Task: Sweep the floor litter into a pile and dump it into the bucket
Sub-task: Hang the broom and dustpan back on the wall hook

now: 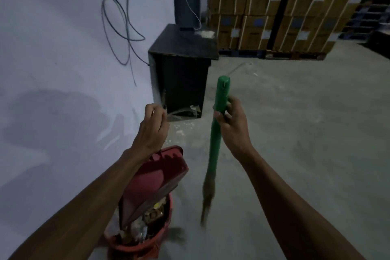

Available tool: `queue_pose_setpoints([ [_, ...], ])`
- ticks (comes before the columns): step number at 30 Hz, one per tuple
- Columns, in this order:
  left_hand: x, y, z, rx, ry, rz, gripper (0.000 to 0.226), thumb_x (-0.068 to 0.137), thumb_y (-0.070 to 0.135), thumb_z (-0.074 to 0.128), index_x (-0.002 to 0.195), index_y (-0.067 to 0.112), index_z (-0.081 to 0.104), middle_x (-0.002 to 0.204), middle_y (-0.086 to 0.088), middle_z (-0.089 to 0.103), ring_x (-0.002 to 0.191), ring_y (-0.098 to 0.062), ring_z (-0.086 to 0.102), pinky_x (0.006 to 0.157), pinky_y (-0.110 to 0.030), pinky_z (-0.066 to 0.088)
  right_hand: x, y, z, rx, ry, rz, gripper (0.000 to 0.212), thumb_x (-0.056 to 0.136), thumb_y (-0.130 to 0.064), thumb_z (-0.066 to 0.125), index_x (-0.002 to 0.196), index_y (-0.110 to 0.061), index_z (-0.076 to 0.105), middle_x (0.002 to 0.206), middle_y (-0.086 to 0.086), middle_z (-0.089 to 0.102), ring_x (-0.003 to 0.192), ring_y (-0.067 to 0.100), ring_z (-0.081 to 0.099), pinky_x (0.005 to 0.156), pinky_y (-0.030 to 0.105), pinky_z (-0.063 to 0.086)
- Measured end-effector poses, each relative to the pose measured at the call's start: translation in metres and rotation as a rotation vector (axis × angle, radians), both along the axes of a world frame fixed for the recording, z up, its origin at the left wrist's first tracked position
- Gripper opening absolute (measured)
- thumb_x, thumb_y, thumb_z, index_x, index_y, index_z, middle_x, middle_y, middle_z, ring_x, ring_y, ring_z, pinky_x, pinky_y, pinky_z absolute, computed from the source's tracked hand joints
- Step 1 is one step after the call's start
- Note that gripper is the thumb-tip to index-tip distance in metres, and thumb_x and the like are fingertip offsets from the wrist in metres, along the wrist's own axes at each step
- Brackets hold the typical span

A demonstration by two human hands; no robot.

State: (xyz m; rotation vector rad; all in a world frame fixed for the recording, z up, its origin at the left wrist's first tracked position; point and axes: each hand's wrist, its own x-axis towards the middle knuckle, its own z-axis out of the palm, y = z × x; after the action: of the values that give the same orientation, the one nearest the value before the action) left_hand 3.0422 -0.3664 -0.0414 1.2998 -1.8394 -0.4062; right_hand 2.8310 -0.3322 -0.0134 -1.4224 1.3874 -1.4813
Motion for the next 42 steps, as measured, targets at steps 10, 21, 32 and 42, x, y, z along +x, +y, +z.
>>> queue_pose_setpoints([
  [10,0.023,-0.028,0.081,-0.245,0.092,0.252,0.029,0.101,0.031,0.031,0.083,0.011,0.042,0.091,-0.001,0.041,0.065,-0.028,0.055,0.065,-0.047,0.051,0.024,-0.043,0.049,-0.140,-0.129,0.219,0.038,0.097,-0.018,0.045,0.134,-0.019,0.052,0.102,0.016,0.057,0.083,0.023,0.057,0.075,0.036,0.051],
  [21,0.082,-0.080,0.156,-0.465,0.269,0.445,0.037,0.099,0.034,0.031,0.080,0.005,0.045,0.077,-0.016,0.053,0.064,-0.039,0.053,0.057,-0.053,0.046,0.109,-0.116,0.099,-0.291,-0.110,0.393,0.011,0.106,-0.025,0.036,0.110,-0.026,0.046,0.080,0.005,0.053,0.064,0.014,0.049,0.054,0.025,0.043],
  [32,0.133,-0.096,0.226,-0.608,0.271,0.634,0.039,0.098,0.031,0.034,0.079,-0.001,0.044,0.071,-0.021,0.050,0.061,-0.044,0.051,0.052,-0.052,0.043,0.183,-0.183,0.165,-0.369,-0.140,0.696,0.009,0.101,-0.029,0.047,0.103,-0.032,0.039,0.080,0.006,0.047,0.062,0.021,0.045,0.048,0.029,0.040],
  [42,0.127,-0.073,0.285,-0.707,0.167,0.988,0.034,0.104,0.023,0.036,0.078,0.004,0.044,0.071,-0.012,0.049,0.057,-0.025,0.044,0.053,-0.052,0.045,0.216,-0.210,0.234,-0.443,-0.201,0.972,0.017,0.104,-0.033,0.040,0.097,-0.019,0.046,0.082,0.004,0.053,0.060,0.016,0.051,0.050,0.032,0.046],
])
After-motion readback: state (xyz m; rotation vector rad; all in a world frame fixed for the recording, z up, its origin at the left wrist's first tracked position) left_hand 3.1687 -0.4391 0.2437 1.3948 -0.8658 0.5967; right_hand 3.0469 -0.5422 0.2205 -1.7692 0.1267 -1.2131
